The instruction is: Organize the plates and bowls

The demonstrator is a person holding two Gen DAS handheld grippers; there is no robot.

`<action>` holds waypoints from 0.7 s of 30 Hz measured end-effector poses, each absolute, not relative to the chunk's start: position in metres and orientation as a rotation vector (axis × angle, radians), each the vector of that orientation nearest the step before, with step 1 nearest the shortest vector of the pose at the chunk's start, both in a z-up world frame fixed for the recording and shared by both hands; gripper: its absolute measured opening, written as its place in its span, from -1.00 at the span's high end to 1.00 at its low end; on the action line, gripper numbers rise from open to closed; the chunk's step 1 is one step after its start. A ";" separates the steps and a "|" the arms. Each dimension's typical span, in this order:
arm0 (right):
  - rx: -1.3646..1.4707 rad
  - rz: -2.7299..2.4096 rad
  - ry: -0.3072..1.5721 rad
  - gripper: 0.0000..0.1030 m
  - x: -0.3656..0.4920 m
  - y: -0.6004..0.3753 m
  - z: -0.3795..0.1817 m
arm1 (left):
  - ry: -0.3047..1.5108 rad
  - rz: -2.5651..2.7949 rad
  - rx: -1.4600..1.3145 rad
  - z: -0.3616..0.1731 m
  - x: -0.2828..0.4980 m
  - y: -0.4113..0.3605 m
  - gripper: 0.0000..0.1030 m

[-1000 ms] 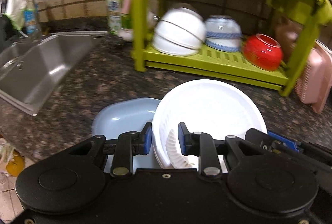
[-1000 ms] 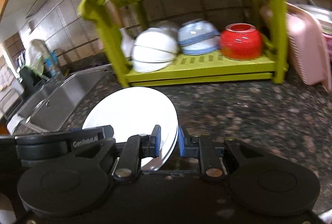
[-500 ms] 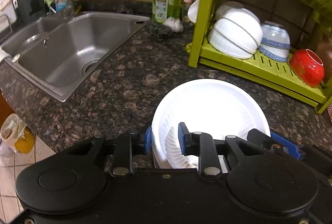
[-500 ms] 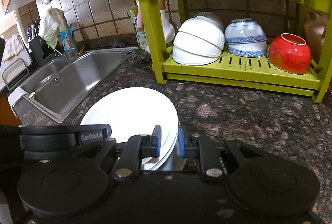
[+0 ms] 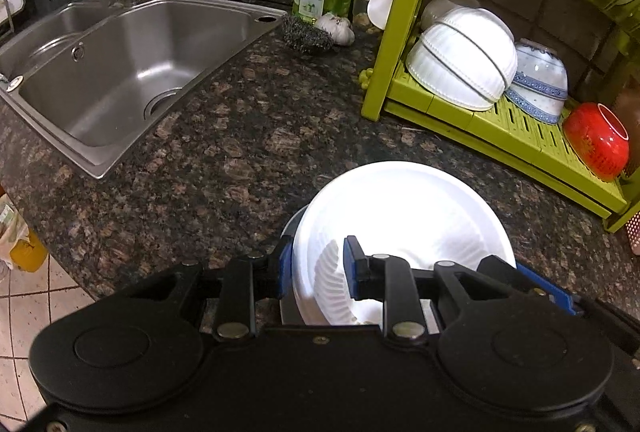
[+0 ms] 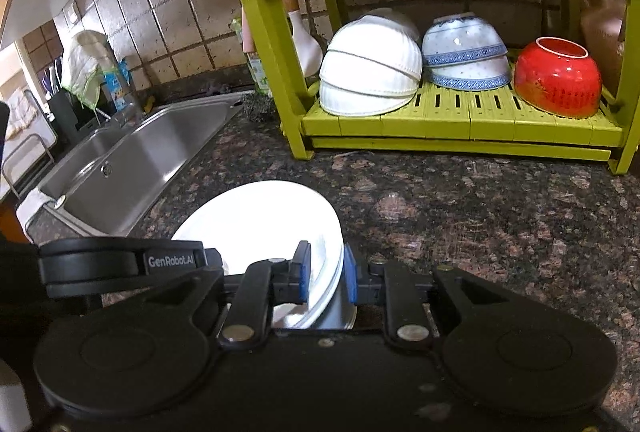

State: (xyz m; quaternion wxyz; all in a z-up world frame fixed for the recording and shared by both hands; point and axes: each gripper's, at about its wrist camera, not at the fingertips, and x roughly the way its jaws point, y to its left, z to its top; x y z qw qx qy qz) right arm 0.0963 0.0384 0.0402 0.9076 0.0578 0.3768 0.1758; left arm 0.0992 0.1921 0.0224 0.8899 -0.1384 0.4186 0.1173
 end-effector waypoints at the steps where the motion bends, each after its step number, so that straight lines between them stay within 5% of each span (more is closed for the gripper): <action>1: 0.125 0.363 0.770 0.58 0.096 0.037 0.041 | 0.864 0.247 -0.283 0.023 0.099 0.191 0.32; 21: 0.106 0.372 0.679 0.53 0.078 0.032 0.055 | 0.760 0.309 -0.225 0.040 0.078 0.191 0.21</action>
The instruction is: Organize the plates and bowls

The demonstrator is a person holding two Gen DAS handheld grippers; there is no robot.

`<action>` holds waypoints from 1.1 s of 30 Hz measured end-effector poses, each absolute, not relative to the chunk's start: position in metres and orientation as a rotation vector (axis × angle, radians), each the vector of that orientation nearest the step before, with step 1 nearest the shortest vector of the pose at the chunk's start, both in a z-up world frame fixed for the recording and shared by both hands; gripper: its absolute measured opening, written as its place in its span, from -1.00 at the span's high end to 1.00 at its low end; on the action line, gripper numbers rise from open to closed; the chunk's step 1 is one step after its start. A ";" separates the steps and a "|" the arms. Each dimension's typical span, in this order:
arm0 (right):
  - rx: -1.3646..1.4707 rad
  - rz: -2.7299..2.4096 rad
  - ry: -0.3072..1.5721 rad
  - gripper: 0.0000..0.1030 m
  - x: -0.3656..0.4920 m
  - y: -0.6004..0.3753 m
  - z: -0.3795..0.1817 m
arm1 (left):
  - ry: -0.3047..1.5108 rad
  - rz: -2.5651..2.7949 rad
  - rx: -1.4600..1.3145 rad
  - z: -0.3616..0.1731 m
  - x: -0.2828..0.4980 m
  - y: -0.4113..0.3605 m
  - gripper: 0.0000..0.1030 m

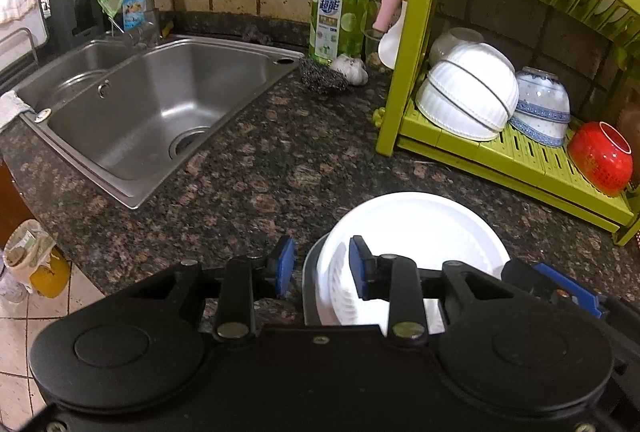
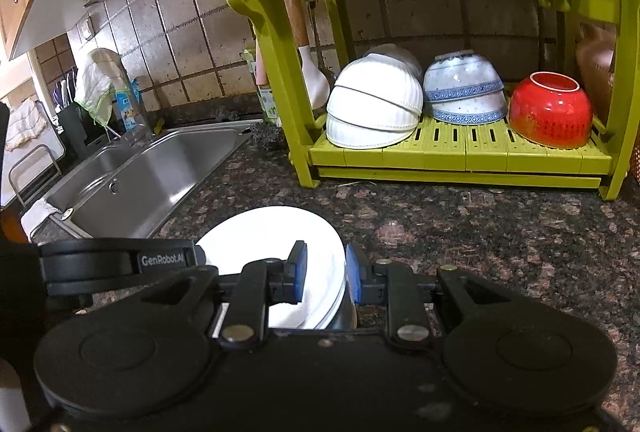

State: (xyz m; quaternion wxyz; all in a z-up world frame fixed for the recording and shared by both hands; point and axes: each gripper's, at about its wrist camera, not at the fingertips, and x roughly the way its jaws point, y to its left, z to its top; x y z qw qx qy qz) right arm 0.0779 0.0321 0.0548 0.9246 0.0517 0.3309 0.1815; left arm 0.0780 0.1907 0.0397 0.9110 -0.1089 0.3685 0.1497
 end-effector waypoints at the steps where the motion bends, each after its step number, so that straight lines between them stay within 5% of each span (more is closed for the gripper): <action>1: 0.105 0.372 0.673 0.53 0.076 0.031 0.056 | 0.755 0.313 -0.222 0.041 0.076 0.191 0.20; 33: 0.073 0.384 0.594 0.43 -0.005 -0.009 0.049 | 0.712 0.265 -0.070 0.018 -0.007 0.150 0.18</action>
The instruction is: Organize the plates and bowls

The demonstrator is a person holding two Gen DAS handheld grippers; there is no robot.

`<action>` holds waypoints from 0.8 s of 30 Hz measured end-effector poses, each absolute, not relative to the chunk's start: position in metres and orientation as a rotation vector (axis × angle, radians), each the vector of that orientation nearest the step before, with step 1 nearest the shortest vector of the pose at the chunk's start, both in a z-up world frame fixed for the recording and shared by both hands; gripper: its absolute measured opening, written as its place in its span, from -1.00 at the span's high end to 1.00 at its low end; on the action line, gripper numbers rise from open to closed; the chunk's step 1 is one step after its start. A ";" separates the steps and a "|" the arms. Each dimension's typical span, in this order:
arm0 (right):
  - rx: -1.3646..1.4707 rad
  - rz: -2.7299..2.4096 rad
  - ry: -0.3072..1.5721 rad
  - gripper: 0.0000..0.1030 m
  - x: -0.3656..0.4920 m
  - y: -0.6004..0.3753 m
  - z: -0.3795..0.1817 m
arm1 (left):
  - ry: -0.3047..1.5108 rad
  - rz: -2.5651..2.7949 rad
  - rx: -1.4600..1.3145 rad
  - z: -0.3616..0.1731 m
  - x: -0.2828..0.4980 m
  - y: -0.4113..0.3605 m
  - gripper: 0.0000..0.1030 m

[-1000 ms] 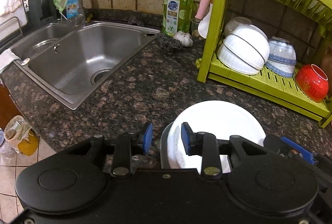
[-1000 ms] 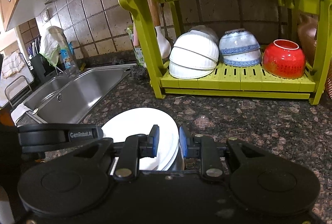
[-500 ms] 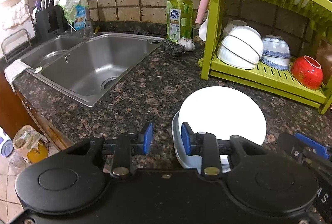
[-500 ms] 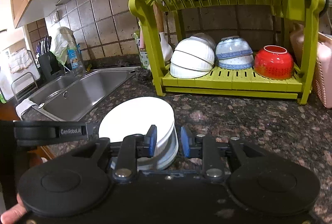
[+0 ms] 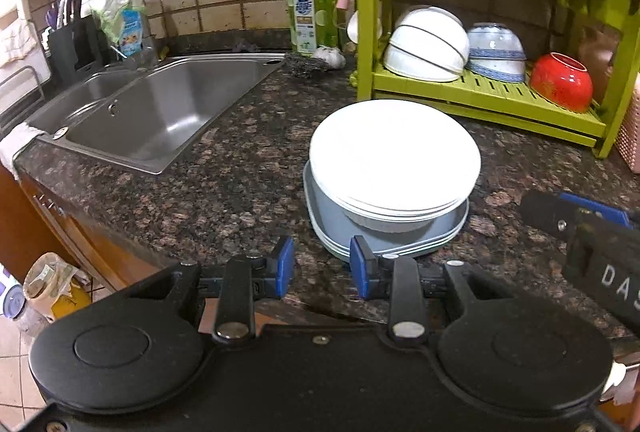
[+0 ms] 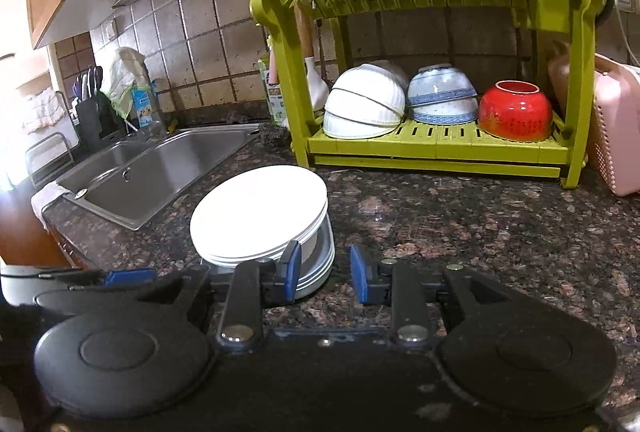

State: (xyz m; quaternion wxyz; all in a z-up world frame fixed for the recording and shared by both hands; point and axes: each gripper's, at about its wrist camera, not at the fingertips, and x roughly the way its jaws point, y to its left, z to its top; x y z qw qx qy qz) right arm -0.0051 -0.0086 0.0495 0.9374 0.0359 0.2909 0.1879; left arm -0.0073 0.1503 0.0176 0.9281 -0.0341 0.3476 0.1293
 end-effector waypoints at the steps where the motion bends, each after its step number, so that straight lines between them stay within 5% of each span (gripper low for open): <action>1: 0.079 0.381 0.594 0.43 -0.005 -0.010 0.050 | 0.710 0.266 -0.070 0.018 -0.008 0.150 0.18; 24: 0.075 0.372 0.606 0.43 -0.003 -0.007 0.047 | 0.715 0.260 -0.076 0.016 -0.007 0.151 0.18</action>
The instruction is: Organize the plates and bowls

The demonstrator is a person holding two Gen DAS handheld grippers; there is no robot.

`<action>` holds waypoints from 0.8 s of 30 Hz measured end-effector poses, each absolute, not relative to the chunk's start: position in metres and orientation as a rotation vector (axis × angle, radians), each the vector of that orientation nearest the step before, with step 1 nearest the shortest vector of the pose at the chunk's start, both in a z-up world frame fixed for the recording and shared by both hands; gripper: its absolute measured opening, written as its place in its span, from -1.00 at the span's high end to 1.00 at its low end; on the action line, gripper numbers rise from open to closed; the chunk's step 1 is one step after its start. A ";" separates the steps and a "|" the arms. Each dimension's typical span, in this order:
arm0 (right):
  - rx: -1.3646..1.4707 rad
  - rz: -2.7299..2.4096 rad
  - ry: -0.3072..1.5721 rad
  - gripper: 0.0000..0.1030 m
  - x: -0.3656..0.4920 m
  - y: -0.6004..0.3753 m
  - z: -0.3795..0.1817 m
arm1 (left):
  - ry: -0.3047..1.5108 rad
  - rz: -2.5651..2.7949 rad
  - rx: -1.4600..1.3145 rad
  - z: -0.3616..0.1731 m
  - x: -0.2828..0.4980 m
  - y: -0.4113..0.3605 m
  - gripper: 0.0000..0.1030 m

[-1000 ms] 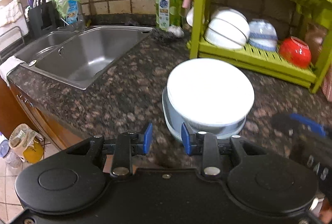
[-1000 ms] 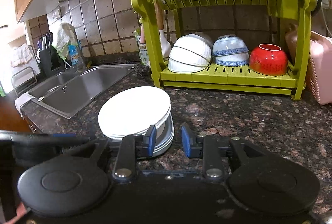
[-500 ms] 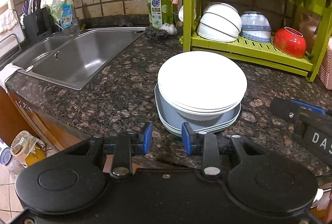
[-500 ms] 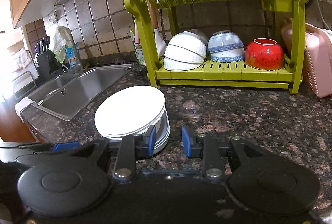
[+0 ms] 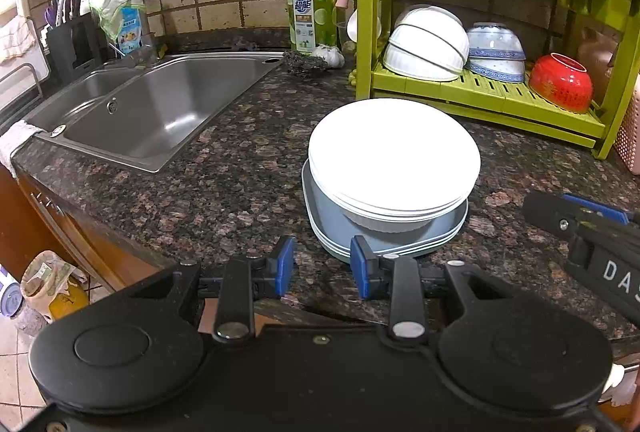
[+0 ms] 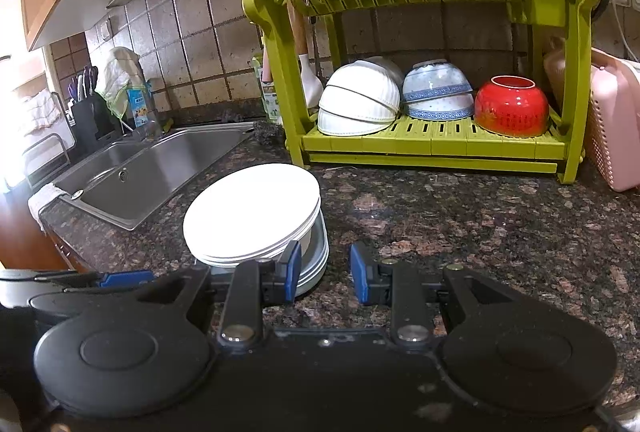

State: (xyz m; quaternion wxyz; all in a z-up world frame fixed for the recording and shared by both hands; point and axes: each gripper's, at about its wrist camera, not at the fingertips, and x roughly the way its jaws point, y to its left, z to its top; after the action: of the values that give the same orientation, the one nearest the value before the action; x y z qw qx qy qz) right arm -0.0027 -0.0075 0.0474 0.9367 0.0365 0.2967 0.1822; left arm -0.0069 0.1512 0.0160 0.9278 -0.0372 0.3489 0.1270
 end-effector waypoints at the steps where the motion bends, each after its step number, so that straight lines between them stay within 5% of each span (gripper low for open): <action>1: 0.074 0.372 0.607 0.43 -0.003 -0.007 0.047 | 0.715 0.261 -0.075 0.016 -0.007 0.151 0.17; 24: 0.076 0.374 0.605 0.43 -0.003 -0.008 0.048 | 0.710 0.261 -0.069 0.016 -0.007 0.150 0.17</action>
State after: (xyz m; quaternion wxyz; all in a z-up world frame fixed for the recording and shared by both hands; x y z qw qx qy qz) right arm -0.0030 -0.0083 0.0478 0.9367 0.0373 0.2960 0.1831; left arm -0.0071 0.1504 0.0160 0.9287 -0.0336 0.3467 0.1275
